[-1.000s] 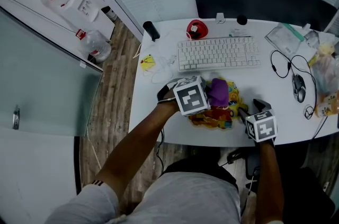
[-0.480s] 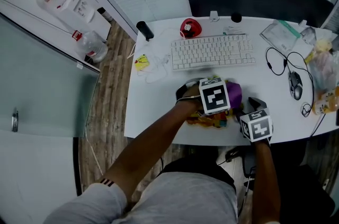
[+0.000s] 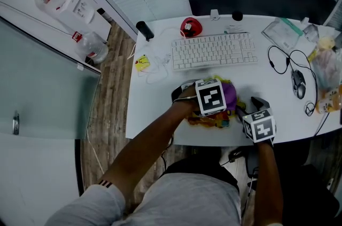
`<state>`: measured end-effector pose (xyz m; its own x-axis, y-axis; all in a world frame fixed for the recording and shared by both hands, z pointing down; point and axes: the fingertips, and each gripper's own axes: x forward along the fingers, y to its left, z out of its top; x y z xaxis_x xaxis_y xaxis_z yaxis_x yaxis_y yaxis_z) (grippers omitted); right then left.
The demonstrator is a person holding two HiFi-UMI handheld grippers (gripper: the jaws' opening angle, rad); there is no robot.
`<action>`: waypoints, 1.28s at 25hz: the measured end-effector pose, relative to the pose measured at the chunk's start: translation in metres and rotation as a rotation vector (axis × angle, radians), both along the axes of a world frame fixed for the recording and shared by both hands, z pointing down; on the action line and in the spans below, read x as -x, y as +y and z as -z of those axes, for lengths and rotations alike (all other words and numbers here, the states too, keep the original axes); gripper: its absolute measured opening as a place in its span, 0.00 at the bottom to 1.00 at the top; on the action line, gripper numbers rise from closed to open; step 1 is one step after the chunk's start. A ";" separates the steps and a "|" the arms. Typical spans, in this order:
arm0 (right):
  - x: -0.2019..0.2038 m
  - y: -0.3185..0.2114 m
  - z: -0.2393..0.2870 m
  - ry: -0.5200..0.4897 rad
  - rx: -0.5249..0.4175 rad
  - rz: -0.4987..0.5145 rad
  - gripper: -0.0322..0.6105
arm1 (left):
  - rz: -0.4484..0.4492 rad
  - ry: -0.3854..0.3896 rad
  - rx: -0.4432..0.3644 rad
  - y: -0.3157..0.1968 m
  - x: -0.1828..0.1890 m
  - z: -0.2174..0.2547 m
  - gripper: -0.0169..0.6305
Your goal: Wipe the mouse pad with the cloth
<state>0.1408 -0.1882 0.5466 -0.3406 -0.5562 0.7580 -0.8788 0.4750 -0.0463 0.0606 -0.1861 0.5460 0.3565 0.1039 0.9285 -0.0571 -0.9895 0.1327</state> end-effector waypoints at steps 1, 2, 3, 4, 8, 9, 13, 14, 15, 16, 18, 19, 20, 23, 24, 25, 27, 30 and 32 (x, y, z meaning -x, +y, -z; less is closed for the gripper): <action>0.000 0.000 0.000 -0.001 0.000 -0.001 0.43 | 0.000 -0.005 -0.002 0.002 0.006 0.000 0.15; 0.000 0.000 0.000 -0.002 0.000 -0.001 0.43 | 0.003 -0.010 -0.004 0.004 0.013 0.000 0.15; 0.000 0.000 0.001 -0.003 -0.001 -0.002 0.43 | 0.007 -0.014 -0.006 0.006 0.020 0.000 0.15; 0.000 0.000 0.001 -0.003 -0.001 -0.002 0.43 | 0.015 -0.018 -0.006 0.007 0.028 -0.001 0.15; -0.001 0.000 0.000 -0.003 -0.003 -0.001 0.43 | 0.065 -0.026 -0.003 0.012 0.060 -0.004 0.15; -0.001 0.000 0.000 -0.003 -0.004 0.000 0.43 | 0.079 -0.029 -0.003 0.013 0.069 -0.004 0.15; 0.000 0.000 0.001 -0.005 -0.006 0.001 0.43 | 0.122 -0.052 -0.001 0.019 0.102 -0.004 0.15; 0.000 0.000 0.001 -0.005 -0.007 0.001 0.43 | 0.132 -0.060 0.002 0.021 0.111 -0.005 0.15; 0.000 0.000 0.001 -0.005 -0.007 0.001 0.43 | 0.143 -0.068 0.005 0.024 0.120 -0.005 0.15; 0.000 0.000 0.001 -0.005 -0.006 0.002 0.43 | 0.153 -0.073 0.008 0.026 0.128 -0.004 0.15; 0.000 0.000 0.001 -0.005 -0.005 0.003 0.43 | 0.171 -0.070 0.005 0.031 0.139 0.000 0.15; 0.000 0.000 0.001 -0.006 -0.005 0.003 0.43 | 0.179 -0.061 -0.003 0.033 0.142 0.004 0.15; 0.000 0.000 0.001 -0.007 -0.005 0.004 0.43 | 0.183 -0.048 -0.016 0.035 0.142 0.010 0.15; 0.000 0.000 0.001 -0.007 -0.006 0.004 0.43 | 0.174 0.003 -0.055 0.041 0.128 0.027 0.15; 0.000 0.000 0.001 -0.008 -0.005 0.005 0.43 | 0.167 0.020 -0.061 0.044 0.120 0.031 0.15; 0.000 0.000 0.001 -0.008 -0.005 0.005 0.43 | 0.156 0.037 -0.066 0.047 0.110 0.035 0.15; 0.000 0.000 0.001 -0.008 -0.005 0.007 0.43 | 0.126 0.066 -0.073 0.053 0.089 0.041 0.15; 0.001 0.000 0.000 -0.007 -0.007 0.007 0.43 | 0.076 0.083 -0.060 0.064 0.059 0.040 0.15; 0.000 0.000 0.000 -0.008 -0.007 0.007 0.43 | 0.050 0.084 -0.046 0.070 0.041 0.035 0.15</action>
